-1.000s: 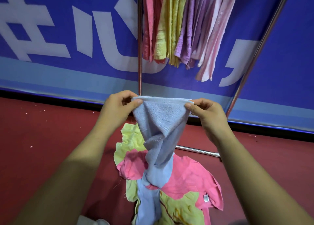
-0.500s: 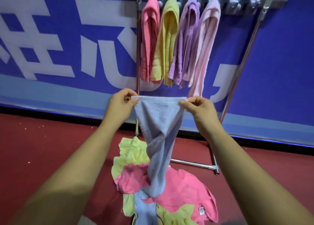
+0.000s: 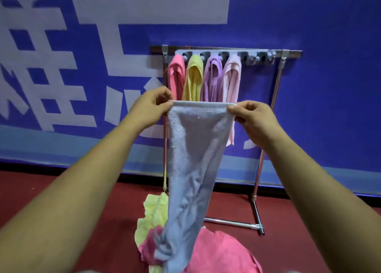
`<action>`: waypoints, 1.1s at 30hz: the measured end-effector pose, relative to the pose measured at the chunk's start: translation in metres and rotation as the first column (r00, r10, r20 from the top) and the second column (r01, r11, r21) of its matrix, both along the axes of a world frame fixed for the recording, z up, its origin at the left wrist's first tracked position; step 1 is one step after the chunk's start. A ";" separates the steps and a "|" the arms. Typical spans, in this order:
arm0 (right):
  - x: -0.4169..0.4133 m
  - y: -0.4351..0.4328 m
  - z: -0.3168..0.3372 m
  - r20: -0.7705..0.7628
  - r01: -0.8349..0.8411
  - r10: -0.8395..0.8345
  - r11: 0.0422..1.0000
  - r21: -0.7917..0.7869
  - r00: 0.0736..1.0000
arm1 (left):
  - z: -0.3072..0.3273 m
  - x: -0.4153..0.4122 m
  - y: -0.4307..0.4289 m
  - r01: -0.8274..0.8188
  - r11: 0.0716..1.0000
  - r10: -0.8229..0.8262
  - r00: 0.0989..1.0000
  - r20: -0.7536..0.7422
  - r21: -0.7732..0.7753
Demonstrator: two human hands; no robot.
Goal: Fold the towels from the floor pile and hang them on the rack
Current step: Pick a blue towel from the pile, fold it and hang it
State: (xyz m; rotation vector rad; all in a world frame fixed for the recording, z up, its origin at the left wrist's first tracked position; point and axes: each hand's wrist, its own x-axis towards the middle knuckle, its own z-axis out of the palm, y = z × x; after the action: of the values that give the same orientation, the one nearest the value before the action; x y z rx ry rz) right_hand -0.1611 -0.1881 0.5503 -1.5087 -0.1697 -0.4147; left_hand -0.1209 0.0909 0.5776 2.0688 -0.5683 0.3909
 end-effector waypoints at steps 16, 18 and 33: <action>-0.019 -0.020 0.029 0.061 0.046 -0.042 0.997 -0.060 0.997 | 0.033 -0.035 -0.010 -0.033 0.994 0.029 0.999 0.043 0.104; -0.020 -0.020 0.030 0.062 0.057 -0.052 0.995 -0.081 0.997 | 0.033 -0.036 -0.012 -0.040 0.992 0.035 0.998 0.043 0.123; -0.013 -0.025 0.044 0.015 0.080 -0.079 0.977 -0.197 0.997 | 0.047 -0.045 -0.010 0.293 0.940 -0.255 0.943 -0.212 0.173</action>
State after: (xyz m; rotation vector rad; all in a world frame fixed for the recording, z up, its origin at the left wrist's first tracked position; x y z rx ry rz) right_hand -0.1741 -0.2136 0.5945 -1.7143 -0.1598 -0.4782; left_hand -0.1664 0.0806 0.6242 2.1495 -0.7971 -0.0278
